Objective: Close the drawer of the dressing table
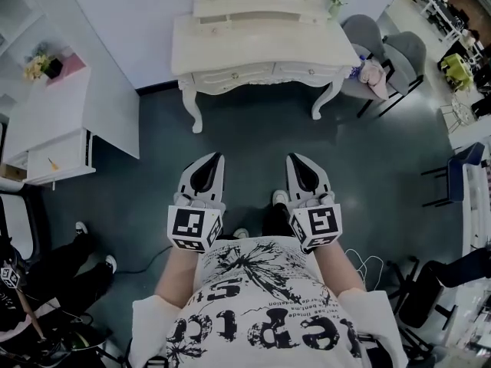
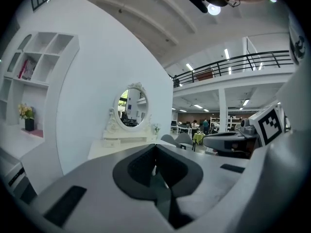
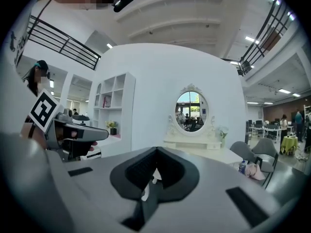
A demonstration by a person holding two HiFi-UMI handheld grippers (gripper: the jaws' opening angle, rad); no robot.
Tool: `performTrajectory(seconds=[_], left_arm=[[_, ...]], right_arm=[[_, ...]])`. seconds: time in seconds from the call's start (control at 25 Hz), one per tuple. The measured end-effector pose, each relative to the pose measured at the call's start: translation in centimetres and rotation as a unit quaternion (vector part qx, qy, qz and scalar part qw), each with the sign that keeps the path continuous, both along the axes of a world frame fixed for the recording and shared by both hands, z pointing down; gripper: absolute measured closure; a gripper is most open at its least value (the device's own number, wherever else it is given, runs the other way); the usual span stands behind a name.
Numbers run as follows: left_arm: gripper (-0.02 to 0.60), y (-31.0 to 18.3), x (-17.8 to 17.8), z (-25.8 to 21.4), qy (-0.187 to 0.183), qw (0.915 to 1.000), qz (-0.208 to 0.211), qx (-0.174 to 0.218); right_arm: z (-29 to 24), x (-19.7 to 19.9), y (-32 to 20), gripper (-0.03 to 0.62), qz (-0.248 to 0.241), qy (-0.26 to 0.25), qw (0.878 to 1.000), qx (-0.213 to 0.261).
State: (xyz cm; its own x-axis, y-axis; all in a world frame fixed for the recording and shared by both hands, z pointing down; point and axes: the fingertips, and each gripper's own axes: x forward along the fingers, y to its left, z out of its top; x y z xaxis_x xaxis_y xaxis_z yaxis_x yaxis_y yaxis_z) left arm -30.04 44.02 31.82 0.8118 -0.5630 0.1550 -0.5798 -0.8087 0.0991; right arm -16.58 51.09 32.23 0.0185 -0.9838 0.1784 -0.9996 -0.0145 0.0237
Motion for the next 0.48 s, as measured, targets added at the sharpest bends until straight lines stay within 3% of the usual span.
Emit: performTrajectory(seconds=[0.24, 0.48], left_arm=[[0.563, -3.0, 3.1, 1.0, -0.022, 0.9989, -0.041, -0.006], [0.563, -8.3, 10.1, 1.0, -0.022, 0.9964, -0.082, 0.000]], right_arm=[[1.6, 3.7, -4.4, 0.580, -0.041, -0.009, 0.999, -0.013], [2.1, 11.3, -11.1, 0.580, -0.081, -0.011, 0.997, -0.015]])
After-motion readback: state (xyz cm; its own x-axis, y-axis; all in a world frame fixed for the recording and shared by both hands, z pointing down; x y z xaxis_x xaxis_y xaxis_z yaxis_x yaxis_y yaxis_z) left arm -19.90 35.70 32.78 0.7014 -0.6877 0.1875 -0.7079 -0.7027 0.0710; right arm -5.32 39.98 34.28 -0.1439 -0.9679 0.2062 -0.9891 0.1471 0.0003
